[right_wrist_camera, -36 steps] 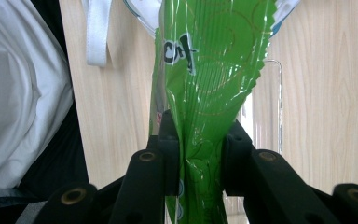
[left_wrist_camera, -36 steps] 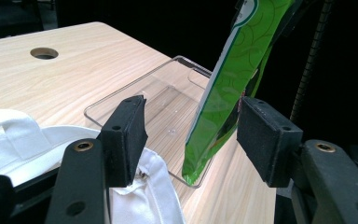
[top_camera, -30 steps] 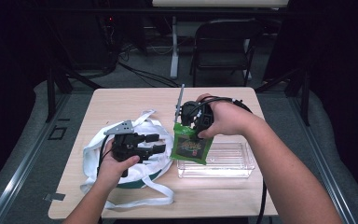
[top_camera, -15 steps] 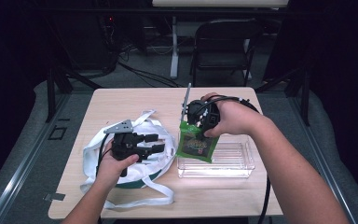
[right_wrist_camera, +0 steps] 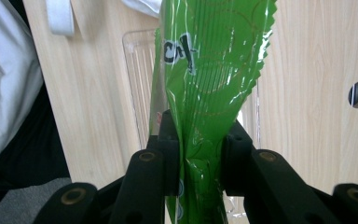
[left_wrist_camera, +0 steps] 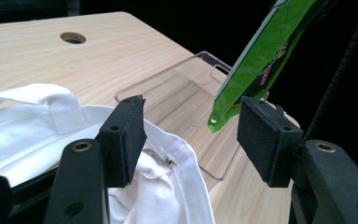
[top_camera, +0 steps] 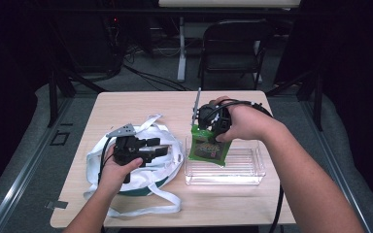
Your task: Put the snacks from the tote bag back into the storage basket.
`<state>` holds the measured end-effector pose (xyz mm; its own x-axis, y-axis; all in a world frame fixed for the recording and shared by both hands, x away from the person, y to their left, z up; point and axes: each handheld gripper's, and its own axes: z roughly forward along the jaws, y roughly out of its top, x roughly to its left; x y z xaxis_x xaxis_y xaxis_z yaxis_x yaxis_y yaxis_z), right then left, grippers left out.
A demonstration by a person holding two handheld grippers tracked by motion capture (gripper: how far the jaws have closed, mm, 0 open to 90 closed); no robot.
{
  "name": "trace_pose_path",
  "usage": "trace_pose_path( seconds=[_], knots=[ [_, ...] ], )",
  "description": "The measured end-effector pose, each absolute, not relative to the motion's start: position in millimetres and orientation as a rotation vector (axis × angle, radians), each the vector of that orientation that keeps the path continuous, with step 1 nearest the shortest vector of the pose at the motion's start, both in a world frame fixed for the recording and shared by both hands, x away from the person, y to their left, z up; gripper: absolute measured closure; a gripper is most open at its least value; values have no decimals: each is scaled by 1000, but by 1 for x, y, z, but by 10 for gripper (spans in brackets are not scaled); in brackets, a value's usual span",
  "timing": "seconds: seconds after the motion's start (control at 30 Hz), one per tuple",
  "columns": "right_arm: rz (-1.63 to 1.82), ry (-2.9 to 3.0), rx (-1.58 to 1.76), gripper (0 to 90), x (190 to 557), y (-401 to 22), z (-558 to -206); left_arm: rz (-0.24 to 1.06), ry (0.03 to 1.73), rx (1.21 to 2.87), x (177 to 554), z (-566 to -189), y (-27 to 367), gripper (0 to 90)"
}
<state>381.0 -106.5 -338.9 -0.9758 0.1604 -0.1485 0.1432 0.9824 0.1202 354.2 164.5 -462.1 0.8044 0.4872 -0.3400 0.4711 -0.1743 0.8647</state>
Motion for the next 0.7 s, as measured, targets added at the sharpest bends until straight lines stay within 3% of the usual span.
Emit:
trace_pose_path(
  seconds=[0.7],
  knots=[
    [128, 2909, 219, 743, 391, -119, -352, 19, 752, 1828, 353, -464, 172, 490]
  ],
)
